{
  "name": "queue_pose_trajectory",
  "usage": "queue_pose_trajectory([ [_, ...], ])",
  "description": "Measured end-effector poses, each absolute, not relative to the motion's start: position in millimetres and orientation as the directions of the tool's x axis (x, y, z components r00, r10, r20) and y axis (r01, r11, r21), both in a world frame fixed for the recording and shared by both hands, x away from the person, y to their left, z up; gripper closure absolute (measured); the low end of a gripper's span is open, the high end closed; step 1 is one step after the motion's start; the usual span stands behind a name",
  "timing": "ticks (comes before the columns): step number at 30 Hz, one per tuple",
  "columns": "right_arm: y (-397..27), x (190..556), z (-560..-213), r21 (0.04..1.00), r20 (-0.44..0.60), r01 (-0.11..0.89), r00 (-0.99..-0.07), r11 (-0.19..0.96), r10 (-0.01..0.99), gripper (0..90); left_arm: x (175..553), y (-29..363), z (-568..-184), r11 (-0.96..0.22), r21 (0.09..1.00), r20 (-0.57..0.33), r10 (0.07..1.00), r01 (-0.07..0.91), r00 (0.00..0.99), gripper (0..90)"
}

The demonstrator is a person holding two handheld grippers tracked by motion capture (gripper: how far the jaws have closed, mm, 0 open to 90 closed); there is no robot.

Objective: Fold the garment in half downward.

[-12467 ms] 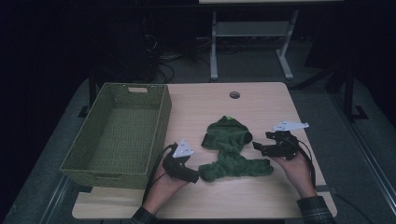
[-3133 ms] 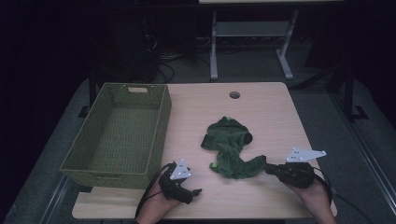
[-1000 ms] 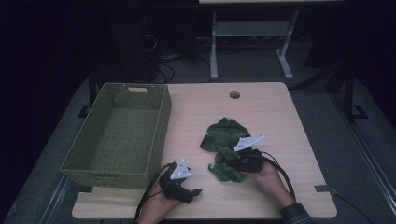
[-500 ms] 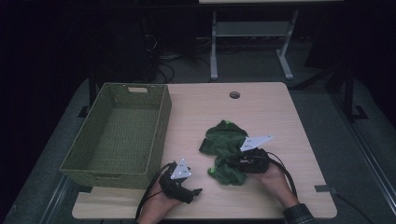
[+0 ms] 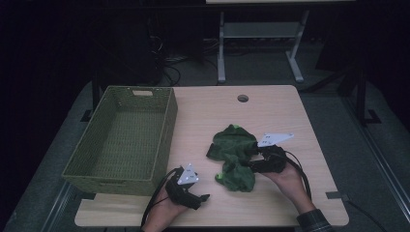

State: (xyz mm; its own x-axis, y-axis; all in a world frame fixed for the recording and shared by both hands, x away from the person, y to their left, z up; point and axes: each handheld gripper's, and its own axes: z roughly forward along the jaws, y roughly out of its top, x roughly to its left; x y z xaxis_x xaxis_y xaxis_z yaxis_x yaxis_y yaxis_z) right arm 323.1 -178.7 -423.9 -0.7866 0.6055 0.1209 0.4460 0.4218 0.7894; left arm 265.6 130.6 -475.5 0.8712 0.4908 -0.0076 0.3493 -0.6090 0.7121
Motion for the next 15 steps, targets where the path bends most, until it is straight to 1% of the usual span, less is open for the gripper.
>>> queue_pose_trajectory([
  [5, -182, 332, -417, 0.799, 0.109, 0.445, -0.768, 0.404, 0.631, 43.1, 271, 128, -467, -0.589, 0.724, -0.024, 0.499, 0.359, 0.867, 14.6],
  [9, -186, 338, -412, 0.813, 0.108, 0.437, -0.762, 0.384, 0.639, 43.1, 275, 124, -457, -0.578, 0.734, -0.020, 0.507, 0.357, 0.862, 14.8],
  [10, -186, 339, -411, 0.806, 0.118, 0.450, -0.758, 0.384, 0.641, 42.5, 277, 123, -455, -0.574, 0.737, -0.022, 0.508, 0.357, 0.861, 15.1],
  [15, -188, 346, -407, 0.809, 0.102, 0.443, -0.753, 0.386, 0.650, 42.2, 287, 116, -446, -0.559, 0.749, -0.022, 0.516, 0.356, 0.856, 15.3],
])
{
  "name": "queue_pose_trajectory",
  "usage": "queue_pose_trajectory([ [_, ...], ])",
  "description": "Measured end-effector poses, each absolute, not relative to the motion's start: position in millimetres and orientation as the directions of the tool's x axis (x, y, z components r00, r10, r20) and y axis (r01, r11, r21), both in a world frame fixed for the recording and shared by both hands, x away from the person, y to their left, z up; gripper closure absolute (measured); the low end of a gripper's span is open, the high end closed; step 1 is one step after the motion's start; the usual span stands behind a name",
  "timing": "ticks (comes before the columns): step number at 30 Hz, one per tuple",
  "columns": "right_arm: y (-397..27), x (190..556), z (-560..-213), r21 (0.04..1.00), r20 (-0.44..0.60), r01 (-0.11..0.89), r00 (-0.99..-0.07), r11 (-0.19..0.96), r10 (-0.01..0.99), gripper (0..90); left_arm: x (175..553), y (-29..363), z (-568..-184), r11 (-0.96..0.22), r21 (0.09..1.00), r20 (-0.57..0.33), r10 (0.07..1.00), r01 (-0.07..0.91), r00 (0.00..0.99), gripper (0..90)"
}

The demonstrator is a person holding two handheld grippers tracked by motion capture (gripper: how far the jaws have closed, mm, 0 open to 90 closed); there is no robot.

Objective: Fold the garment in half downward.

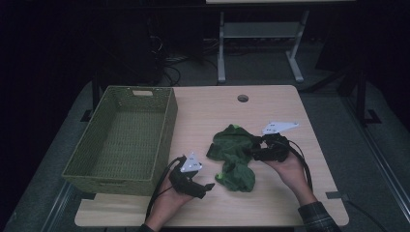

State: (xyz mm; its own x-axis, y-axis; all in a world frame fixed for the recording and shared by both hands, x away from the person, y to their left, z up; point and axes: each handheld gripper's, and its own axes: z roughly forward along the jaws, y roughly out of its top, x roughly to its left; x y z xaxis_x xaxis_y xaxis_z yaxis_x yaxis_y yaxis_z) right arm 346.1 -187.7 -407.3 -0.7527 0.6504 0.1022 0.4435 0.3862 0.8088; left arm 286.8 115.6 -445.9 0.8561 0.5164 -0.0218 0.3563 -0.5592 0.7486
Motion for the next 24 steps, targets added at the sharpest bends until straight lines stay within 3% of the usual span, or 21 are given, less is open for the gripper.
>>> queue_pose_trajectory([
  [9, -194, 368, -397, 0.821, 0.090, 0.440, -0.728, 0.364, 0.679, 43.1, 320, 105, -429, -0.552, 0.760, 0.002, 0.528, 0.342, 0.849, 24.5],
  [15, -196, 389, -397, 0.803, 0.083, 0.461, -0.714, 0.377, 0.696, 44.5, 350, 99, -416, -0.536, 0.774, 0.020, 0.552, 0.336, 0.834, 35.7],
  [24, -203, 415, -426, 0.762, 0.122, 0.532, -0.678, 0.370, 0.725, 46.6, 397, 89, -417, -0.545, 0.767, 0.037, 0.564, 0.338, 0.825, 49.3],
])
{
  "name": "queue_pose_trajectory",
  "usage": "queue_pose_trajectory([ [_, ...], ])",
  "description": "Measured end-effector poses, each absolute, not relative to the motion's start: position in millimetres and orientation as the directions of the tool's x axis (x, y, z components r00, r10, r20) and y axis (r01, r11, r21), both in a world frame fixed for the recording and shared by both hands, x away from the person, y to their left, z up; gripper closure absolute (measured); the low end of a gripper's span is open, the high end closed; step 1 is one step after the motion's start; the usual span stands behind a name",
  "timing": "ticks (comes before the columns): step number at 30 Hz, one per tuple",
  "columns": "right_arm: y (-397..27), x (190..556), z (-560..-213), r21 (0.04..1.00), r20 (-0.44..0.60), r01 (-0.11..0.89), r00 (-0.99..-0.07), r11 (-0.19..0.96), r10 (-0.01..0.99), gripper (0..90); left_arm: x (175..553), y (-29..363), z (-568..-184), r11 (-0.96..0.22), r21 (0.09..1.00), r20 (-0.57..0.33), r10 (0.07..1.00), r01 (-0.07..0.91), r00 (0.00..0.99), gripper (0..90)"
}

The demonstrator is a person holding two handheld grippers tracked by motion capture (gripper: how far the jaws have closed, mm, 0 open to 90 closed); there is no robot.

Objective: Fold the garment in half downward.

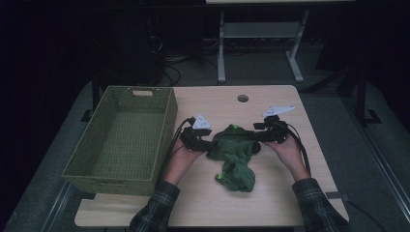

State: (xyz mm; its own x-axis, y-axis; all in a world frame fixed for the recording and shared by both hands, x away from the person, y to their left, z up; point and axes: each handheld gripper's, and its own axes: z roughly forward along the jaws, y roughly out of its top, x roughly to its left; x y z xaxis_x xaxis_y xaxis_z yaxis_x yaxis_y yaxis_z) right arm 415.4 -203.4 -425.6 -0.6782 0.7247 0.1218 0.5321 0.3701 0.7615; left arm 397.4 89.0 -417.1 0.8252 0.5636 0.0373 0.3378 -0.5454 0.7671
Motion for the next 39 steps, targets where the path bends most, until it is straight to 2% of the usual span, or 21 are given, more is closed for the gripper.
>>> queue_pose_trajectory([
  [12, -207, 434, -457, 0.721, 0.157, 0.584, -0.661, 0.373, 0.733, 48.3, 437, 72, -445, -0.593, 0.730, 0.049, 0.542, 0.340, 0.839, 53.3],
  [21, -205, 439, -468, 0.697, 0.157, 0.603, -0.657, 0.388, 0.738, 49.9, 449, 67, -462, -0.594, 0.717, 0.014, 0.535, 0.364, 0.845, 53.3],
  [25, -205, 440, -470, 0.690, 0.158, 0.611, -0.651, 0.389, 0.742, 53.0, 453, 65, -464, -0.598, 0.711, 0.011, 0.536, 0.370, 0.844, 56.0],
  [31, -204, 441, -472, 0.691, 0.155, 0.609, -0.651, 0.389, 0.743, 63.1, 455, 64, -470, -0.606, 0.698, 0.004, 0.535, 0.381, 0.845, 62.6],
  [34, -202, 440, -472, 0.691, 0.152, 0.605, -0.657, 0.396, 0.738, 73.7, 454, 63, -468, -0.612, 0.696, 0.011, 0.532, 0.376, 0.847, 70.8],
  [36, -202, 439, -471, 0.693, 0.151, 0.600, -0.663, 0.399, 0.733, 82.2, 453, 62, -467, -0.616, 0.693, 0.014, 0.532, 0.376, 0.847, 80.6],
  [39, -202, 439, -469, 0.695, 0.160, 0.601, -0.664, 0.394, 0.731, 86.5, 453, 63, -466, -0.613, 0.693, 0.009, 0.535, 0.381, 0.845, 86.6],
])
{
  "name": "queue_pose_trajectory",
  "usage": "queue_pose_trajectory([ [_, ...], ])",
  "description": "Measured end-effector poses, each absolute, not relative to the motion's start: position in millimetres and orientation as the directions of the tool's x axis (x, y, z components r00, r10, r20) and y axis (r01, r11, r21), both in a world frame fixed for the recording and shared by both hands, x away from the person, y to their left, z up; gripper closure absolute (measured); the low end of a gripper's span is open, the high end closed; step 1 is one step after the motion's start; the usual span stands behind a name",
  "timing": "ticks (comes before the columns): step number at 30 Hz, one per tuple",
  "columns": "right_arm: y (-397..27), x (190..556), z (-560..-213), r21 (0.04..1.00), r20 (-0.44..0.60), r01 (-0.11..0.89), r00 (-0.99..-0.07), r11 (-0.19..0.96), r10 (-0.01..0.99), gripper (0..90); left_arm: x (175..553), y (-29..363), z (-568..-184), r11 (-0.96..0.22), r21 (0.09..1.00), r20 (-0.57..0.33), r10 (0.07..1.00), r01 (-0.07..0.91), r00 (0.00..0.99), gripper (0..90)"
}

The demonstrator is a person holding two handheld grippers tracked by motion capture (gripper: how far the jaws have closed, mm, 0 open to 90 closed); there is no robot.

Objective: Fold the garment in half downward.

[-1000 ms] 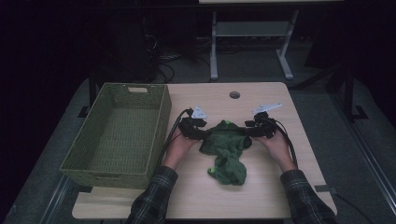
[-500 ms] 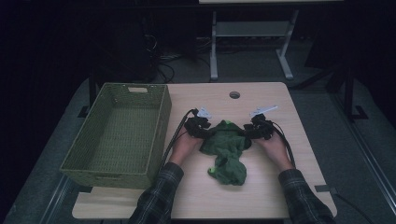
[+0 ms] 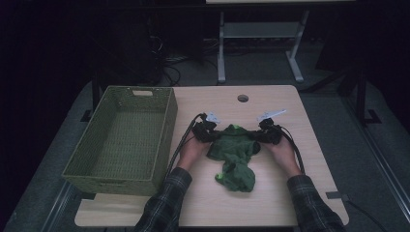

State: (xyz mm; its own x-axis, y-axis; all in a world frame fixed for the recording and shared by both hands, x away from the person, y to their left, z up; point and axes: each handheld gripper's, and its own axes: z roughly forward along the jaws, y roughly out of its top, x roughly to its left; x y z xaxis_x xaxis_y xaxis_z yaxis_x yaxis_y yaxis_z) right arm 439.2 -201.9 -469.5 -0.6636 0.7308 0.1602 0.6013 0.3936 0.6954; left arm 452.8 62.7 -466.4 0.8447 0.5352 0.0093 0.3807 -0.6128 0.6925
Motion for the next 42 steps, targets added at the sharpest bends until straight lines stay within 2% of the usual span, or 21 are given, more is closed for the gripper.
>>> queue_pose_trajectory([
  [9, -206, 438, -456, 0.725, 0.183, 0.592, -0.658, 0.352, 0.731, 88.0, 451, 66, -446, -0.543, 0.746, -0.027, 0.554, 0.386, 0.832, 87.3],
  [26, -215, 447, -413, 0.782, 0.182, 0.552, -0.647, 0.290, 0.740, 88.0, 458, 64, -394, -0.487, 0.816, 0.016, 0.556, 0.310, 0.831, 86.9],
  [35, -220, 426, -402, 0.806, 0.185, 0.515, -0.686, 0.291, 0.703, 88.0, 428, 68, -384, -0.437, 0.855, -0.014, 0.517, 0.279, 0.856, 86.7],
  [42, -221, 398, -396, 0.835, 0.149, 0.455, -0.728, 0.309, 0.669, 87.9, 398, 74, -381, -0.428, 0.870, -0.009, 0.484, 0.246, 0.875, 86.7],
])
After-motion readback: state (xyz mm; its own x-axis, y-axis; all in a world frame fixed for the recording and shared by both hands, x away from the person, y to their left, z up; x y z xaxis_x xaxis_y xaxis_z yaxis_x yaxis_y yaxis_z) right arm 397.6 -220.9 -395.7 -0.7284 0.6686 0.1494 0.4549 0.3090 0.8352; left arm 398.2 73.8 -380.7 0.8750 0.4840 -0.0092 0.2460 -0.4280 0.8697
